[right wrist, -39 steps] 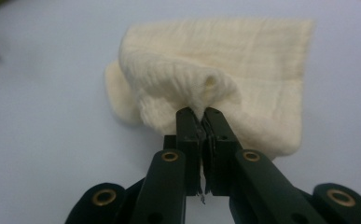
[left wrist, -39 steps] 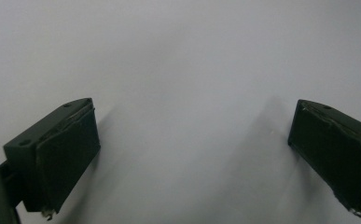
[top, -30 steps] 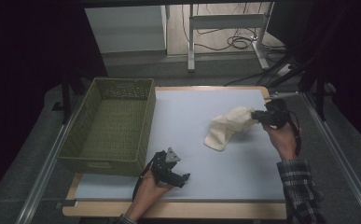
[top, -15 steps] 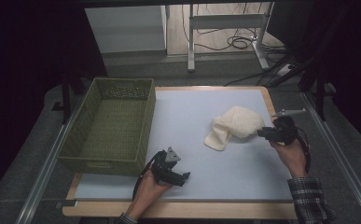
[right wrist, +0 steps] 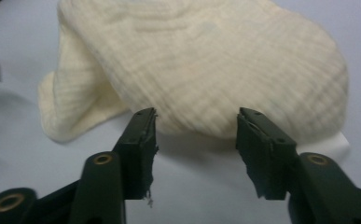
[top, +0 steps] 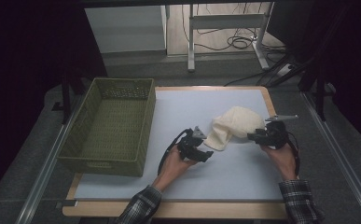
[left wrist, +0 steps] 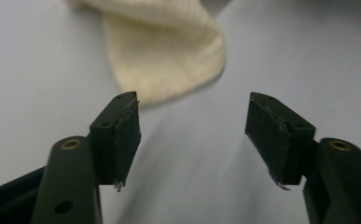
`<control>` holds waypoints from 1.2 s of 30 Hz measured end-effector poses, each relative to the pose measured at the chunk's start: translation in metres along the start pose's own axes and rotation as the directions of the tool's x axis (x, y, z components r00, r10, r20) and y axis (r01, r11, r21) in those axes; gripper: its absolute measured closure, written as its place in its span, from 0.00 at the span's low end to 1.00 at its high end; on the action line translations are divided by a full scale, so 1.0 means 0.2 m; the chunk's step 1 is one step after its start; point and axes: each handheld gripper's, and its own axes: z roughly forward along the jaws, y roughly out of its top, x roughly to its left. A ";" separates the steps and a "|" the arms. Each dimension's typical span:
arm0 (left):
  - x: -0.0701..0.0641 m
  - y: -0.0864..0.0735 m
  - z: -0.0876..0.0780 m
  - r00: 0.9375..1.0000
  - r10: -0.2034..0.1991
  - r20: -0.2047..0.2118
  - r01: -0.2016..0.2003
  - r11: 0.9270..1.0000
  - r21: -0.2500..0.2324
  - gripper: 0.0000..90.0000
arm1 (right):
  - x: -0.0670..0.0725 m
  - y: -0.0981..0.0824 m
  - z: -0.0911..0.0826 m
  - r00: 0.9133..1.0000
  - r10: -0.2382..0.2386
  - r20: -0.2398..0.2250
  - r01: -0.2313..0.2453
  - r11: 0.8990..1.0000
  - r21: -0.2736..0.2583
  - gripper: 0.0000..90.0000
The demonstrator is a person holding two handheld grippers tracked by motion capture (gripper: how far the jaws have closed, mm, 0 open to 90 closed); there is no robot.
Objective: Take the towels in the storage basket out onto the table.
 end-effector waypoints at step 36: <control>0.34 0.00 -0.11 0.978 -0.144 -0.150 0.145 0.989 -0.002 0.61 | 0.02 0.21 -0.08 0.997 -0.051 0.065 0.049 0.998 0.035 0.73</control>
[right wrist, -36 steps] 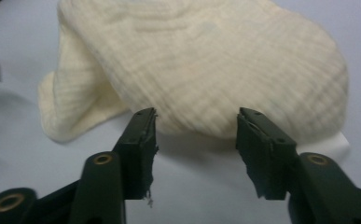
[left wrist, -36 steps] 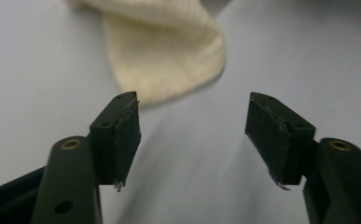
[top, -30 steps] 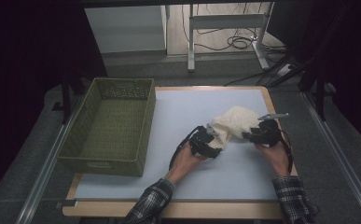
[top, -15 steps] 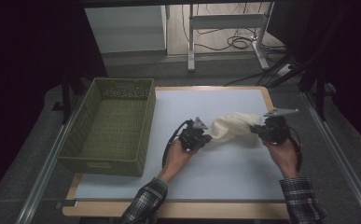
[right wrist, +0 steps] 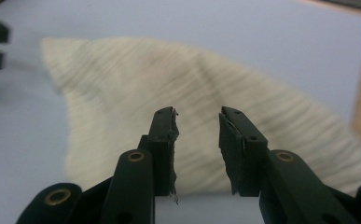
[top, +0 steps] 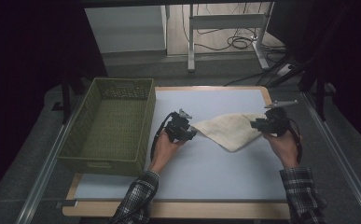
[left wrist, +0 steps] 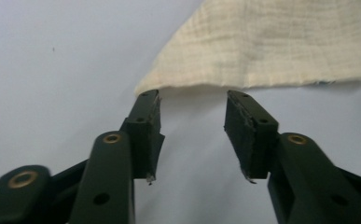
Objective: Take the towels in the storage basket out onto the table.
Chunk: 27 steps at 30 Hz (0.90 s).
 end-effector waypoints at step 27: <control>0.04 -0.02 0.03 1.000 -0.010 -0.004 0.010 1.000 -0.016 0.41 | 0.32 -0.23 0.10 0.978 -0.174 -0.115 0.179 0.983 0.031 0.94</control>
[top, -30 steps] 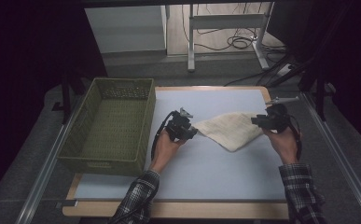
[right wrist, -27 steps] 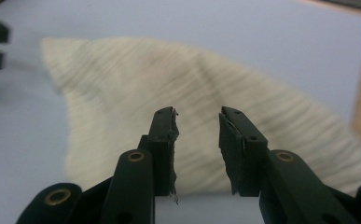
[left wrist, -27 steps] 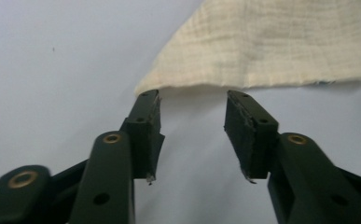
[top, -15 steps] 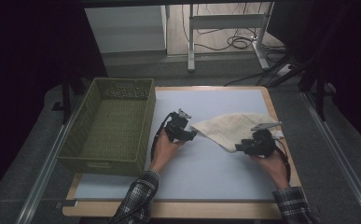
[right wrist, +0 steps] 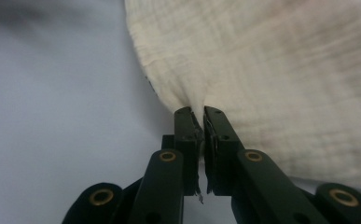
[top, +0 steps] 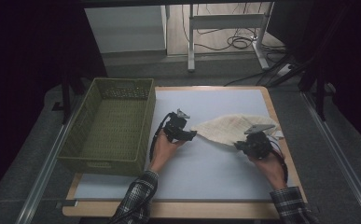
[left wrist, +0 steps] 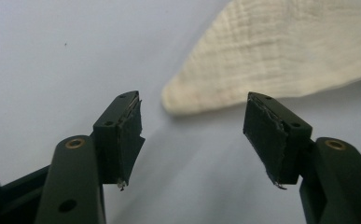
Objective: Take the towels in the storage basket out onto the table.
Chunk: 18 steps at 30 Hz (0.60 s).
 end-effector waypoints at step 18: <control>-0.20 -0.04 0.14 0.992 0.111 0.058 -0.115 0.990 0.078 0.27 | -0.04 0.08 -0.12 0.998 0.044 -0.050 -0.042 0.998 0.041 0.64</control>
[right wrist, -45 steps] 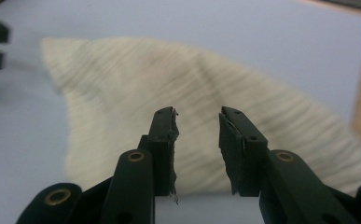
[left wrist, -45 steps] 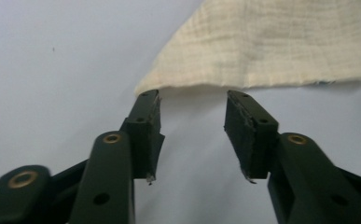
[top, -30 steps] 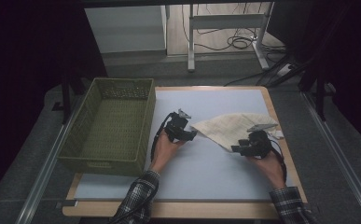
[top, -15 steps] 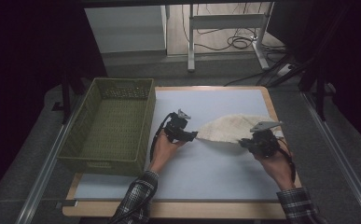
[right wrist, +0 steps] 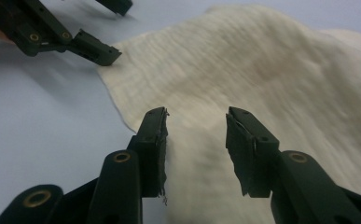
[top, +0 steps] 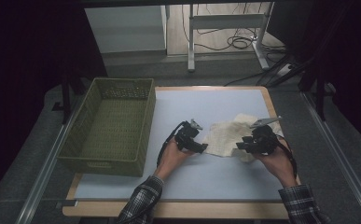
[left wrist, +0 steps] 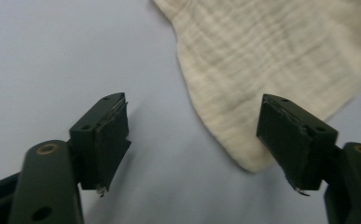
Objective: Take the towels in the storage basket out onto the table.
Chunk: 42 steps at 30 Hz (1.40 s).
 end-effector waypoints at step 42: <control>0.04 -0.04 0.01 0.998 -0.053 -0.047 0.050 0.998 -0.049 0.23 | -0.15 0.15 0.32 0.988 0.038 0.149 -0.042 0.999 0.022 0.66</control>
